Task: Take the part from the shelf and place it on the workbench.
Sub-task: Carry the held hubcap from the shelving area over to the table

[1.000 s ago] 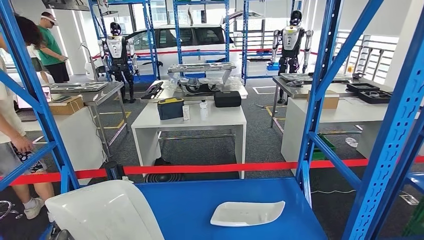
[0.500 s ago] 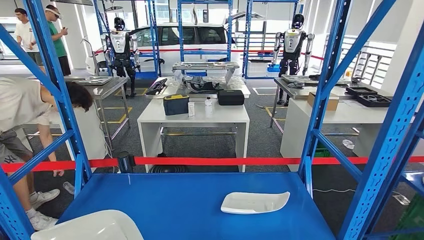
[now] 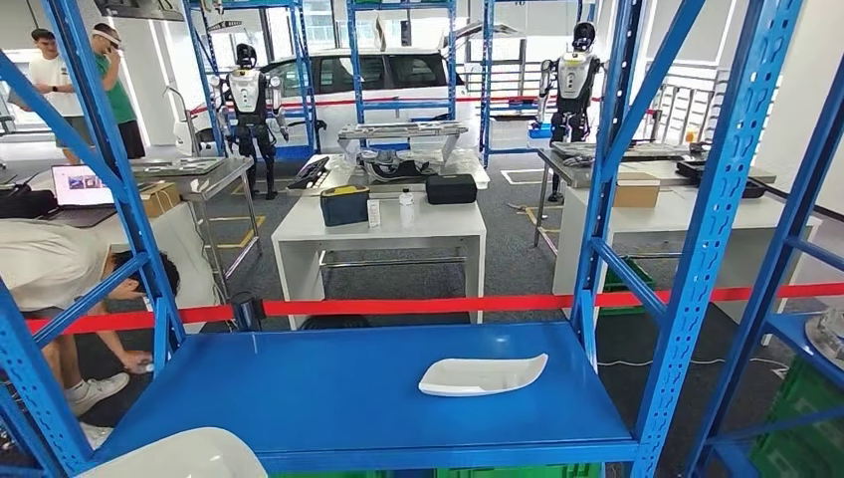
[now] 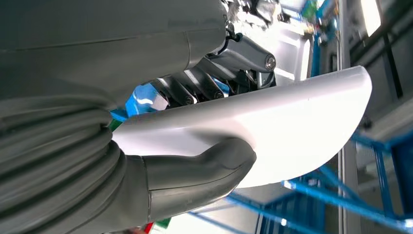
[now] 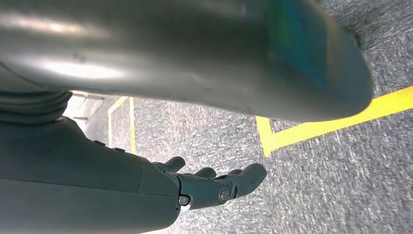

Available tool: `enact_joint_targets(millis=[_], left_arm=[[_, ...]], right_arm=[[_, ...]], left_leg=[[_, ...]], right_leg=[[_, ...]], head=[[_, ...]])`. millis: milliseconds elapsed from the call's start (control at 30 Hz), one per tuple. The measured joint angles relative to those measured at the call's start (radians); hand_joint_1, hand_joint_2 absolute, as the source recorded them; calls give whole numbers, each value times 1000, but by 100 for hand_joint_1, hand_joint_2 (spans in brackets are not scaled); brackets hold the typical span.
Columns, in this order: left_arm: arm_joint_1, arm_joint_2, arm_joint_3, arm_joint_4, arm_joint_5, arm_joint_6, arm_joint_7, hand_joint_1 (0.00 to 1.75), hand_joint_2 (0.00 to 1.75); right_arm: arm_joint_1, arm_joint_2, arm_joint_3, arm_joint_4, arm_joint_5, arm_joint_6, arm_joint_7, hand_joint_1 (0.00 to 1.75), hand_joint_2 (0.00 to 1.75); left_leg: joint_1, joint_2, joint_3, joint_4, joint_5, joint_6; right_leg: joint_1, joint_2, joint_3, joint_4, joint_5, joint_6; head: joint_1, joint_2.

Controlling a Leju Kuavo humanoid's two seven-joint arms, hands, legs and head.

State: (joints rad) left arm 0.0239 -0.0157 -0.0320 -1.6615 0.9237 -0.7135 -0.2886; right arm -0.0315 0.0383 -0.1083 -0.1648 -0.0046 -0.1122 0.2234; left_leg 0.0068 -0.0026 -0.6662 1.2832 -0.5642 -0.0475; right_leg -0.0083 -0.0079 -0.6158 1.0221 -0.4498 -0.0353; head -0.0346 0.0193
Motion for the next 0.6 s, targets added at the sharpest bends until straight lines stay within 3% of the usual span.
enact_joint_targets(millis=[33, 100, 133, 167, 233, 267, 333, 400, 433, 467, 500, 533, 600], left_arm=[[6, -4, 3, -2, 0, 7, 6, 175, 175], [14, -10, 6, -7, 4, 17, 21, 175, 175], [18, -13, 6, -11, 7, 20, 27, 175, 175], [21, -17, 6, -13, 8, 23, 32, 175, 175], [29, -21, 7, -16, 11, 28, 40, 175, 175], [31, -23, 7, -18, 10, 31, 45, 175, 175], [38, -25, 7, -25, 2, 37, 50, 175, 175], [57, -26, 8, -35, -22, 41, 41, 175, 175], [69, -26, 8, -38, -36, 42, 30, 175, 175], [81, -26, 8, -40, -49, 42, 18, 175, 175], [90, -26, 7, -42, -59, 42, 5, 175, 175], [96, -26, 7, -42, -68, 44, -6, 175, 175], [102, -31, 5, -45, -79, 57, -18, 175, 175]], right_arm=[[0, 3, -1, 0, 0, 0, -8, 0, 0], [0, 10, -2, 0, 8, 0, -16, 0, 0], [0, 14, -2, 0, 12, 0, -17, 0, 0], [-1, 19, -2, 0, 15, 1, -16, 0, 0], [-1, 26, -1, 0, 20, 4, -15, 0, 0], [0, 29, -1, 0, 23, 5, -14, 0, 0], [3, 35, -1, 0, 26, 5, -16, 0, 0], [3, 40, 0, 0, 26, 6, -27, 0, 0], [3, 42, 0, 0, 25, 6, -36, 0, 0], [3, 43, 0, 0, 24, 6, -47, 0, 0], [2, 44, 0, 0, 23, 6, -57, 0, 0], [2, 44, 0, 0, 23, 6, -65, 0, 0], [-2, 41, 0, 0, 23, 6, -79, 0, 0]], left_leg=[[2, 0, 49, -55, 23, 1], [0, -2, 159, -200, 25, 8], [-2, -3, 191, -252, 15, 14], [-6, -4, 204, -278, 7, 22], [-11, -3, 192, -286, 21, 42], [-12, -1, 184, -286, 32, 52], [-11, 2, 159, -289, 56, 68], [-15, 5, 131, -286, 78, 75], [-17, 7, 115, -284, 90, 76], [-19, 9, 98, -280, 102, 76], [-20, 9, 79, -275, 114, 75], [-20, 9, 59, -269, 125, 74], [-21, 8, 30, -257, 142, 67]], right_leg=[[0, 0, -12, 2, 11, 3], [1, 0, -30, 5, 29, 13], [2, 0, -33, 6, 37, 19], [0, 0, -34, 5, 45, 25], [-5, 1, -36, 1, 59, 39], [-7, 2, -42, 8, 48, 45], [-9, 4, -66, 73, -32, 51], [-7, 5, -94, 195, -132, 52], [-6, 6, -97, 248, -153, 50], [-3, 6, -89, 277, -148, 48], [-1, 6, -64, 273, -126, 45], [2, 6, -22, 234, -100, 41], [8, 6, 87, 94, -95, 32]], head=[[0, 0], [0, 0], [0, 0], [1, 0], [0, 0], [0, 0], [2, 0], [4, 0], [4, 0], [4, 0], [5, 0], [5, 0], [5, 0]])
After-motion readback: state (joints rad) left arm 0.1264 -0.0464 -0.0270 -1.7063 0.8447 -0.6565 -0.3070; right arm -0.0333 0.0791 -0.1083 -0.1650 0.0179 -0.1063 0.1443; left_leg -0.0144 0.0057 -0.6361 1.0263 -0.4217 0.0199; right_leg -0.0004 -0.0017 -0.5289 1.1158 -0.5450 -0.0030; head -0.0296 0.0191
